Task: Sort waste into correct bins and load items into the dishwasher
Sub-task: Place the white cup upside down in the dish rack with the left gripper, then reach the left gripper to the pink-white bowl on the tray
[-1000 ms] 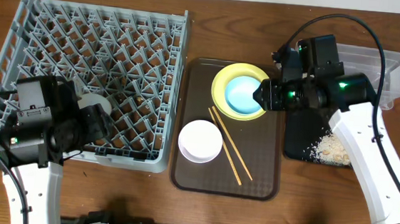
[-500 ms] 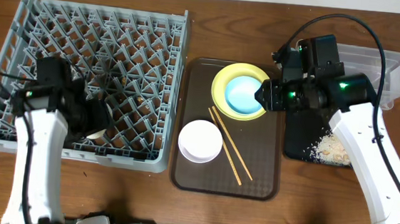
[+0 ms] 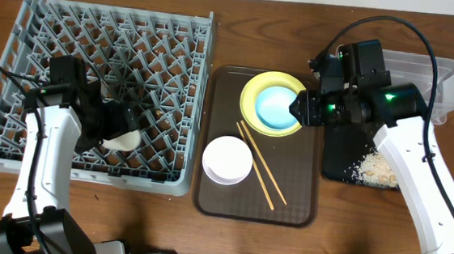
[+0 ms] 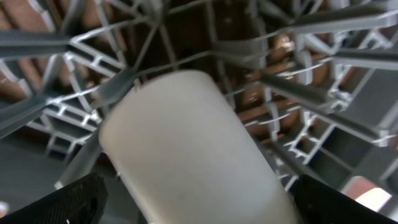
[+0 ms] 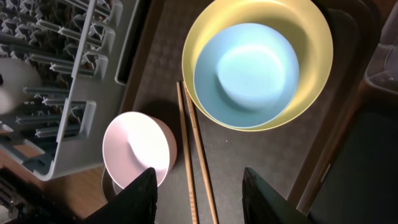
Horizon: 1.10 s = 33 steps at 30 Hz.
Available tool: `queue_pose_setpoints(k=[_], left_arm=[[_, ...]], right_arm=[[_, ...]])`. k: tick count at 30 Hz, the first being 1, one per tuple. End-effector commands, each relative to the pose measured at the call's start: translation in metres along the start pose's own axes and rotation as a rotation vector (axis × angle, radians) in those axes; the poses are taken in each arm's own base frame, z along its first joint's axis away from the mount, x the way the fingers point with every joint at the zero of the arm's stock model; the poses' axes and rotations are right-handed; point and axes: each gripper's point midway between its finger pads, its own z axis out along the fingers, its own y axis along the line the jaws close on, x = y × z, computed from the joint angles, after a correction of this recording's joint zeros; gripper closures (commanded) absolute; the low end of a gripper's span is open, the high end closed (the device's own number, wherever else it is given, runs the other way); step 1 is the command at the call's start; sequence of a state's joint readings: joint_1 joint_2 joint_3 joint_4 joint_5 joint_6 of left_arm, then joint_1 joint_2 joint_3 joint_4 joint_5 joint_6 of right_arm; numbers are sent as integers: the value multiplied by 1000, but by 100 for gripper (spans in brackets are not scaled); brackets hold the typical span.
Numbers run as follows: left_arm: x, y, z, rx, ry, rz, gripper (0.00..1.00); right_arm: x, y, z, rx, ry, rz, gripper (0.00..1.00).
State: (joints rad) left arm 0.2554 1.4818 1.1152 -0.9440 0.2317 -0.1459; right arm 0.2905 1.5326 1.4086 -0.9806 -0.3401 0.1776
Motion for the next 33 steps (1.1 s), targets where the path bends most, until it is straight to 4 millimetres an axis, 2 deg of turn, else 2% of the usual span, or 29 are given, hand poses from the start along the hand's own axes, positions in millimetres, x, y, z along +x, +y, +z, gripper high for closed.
queue_pose_setpoints(k=[1,5,10,13,15,17,18,19,20,24,27,30,33], left_arm=[[-12,-11,-8,55,-30,1,2],[-17,-13,-16,60,-58,7,2],[-25,-20,-39,77,-132,23,2],[-24,-30,-57,96,-191,50,2],[-19,-41,-67,113,-220,90,2],[-11,-58,-74,136,-234,138,2],[-6,-67,-75,148,-233,160,2],[1,-78,-76,164,-227,180,2],[10,-95,-77,188,-219,215,2],[35,-138,-74,280,-176,313,2],[52,-178,-73,388,-151,414,2],[66,-200,-63,382,-143,503,2],[80,-214,-45,323,-130,577,2]], right_arm=[[-4,-6,-8,9,-22,3,58],[-3,-6,-8,10,-20,-7,57],[-3,-8,-9,26,-20,-22,55],[0,-21,-12,101,-19,-16,56],[3,-38,-17,206,-17,16,55],[7,-56,-25,316,-21,47,47],[7,-59,-29,340,-27,46,39],[6,-60,-31,347,-36,43,11],[3,-59,-32,342,-50,42,1],[0,-61,-33,344,-66,46,1],[-1,-76,-39,361,-86,159,1],[-2,-95,-47,372,-115,308,1],[-1,-104,-51,359,-117,359,1]])
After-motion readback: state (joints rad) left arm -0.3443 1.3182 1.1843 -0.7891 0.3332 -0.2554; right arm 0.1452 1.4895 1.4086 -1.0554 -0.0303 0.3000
